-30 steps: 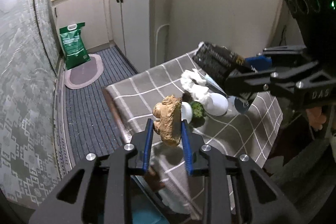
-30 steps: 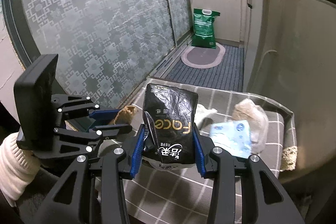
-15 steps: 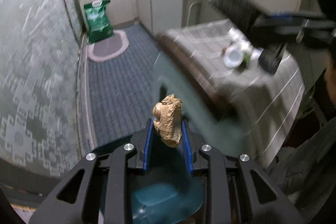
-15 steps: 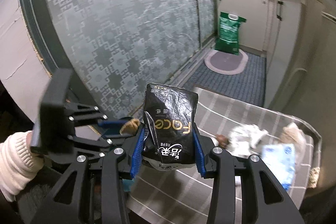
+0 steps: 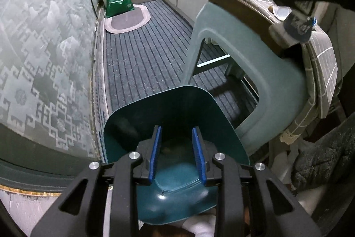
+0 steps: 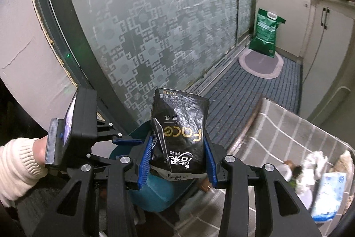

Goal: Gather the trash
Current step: 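Carry ginger and black bag over the teal bin and release both, then move both open tools back over the checked cloth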

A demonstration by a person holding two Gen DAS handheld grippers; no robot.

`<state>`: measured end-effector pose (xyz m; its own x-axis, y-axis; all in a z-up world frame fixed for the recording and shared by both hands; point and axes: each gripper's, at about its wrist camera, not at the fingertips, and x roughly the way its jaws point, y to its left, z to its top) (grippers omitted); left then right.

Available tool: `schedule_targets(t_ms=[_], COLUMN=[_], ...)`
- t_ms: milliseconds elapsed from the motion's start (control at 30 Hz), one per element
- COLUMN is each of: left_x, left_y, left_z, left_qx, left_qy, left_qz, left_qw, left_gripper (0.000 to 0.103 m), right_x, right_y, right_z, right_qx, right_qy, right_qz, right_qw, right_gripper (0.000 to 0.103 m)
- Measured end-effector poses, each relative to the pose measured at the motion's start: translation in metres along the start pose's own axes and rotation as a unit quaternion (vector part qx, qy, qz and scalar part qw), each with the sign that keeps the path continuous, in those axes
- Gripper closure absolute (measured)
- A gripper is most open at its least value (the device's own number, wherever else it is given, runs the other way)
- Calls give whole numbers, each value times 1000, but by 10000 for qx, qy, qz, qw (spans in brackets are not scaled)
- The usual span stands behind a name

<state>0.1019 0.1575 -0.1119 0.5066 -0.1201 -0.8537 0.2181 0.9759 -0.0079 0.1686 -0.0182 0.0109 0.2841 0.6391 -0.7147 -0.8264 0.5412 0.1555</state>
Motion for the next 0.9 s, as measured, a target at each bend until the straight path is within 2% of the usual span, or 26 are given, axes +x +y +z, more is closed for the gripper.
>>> schedule_targets(t_ms=[467,700,767,833,900], left_x=[-50,-75,-81,-86,-92], left_y=[18,23,23,21,19], left_z=[-7,-7,-6,-4,-2], left_qx=[-296,-434,-427,-411,-408], left_qy=[-544,-787,-864,-933,-1023], left_qz=[165,251,238,232,239], left_qw=[9979,9956,9951,9945,9936], left_gripper=[88,89,89,89,89], right_x=[61,93,101,108,115], right_y=[42,53,55,55,54], right_z=[-6,-21,-26,-31,-36], right_qx=[-360,-477,-514,-530,-507], right_qy=[680,1162,1274,1401,1512], right_qz=[138,136,120,122,101], right_qw=[9969,9920,9904,9886,9872], right_gripper=[61,61,59,52,51])
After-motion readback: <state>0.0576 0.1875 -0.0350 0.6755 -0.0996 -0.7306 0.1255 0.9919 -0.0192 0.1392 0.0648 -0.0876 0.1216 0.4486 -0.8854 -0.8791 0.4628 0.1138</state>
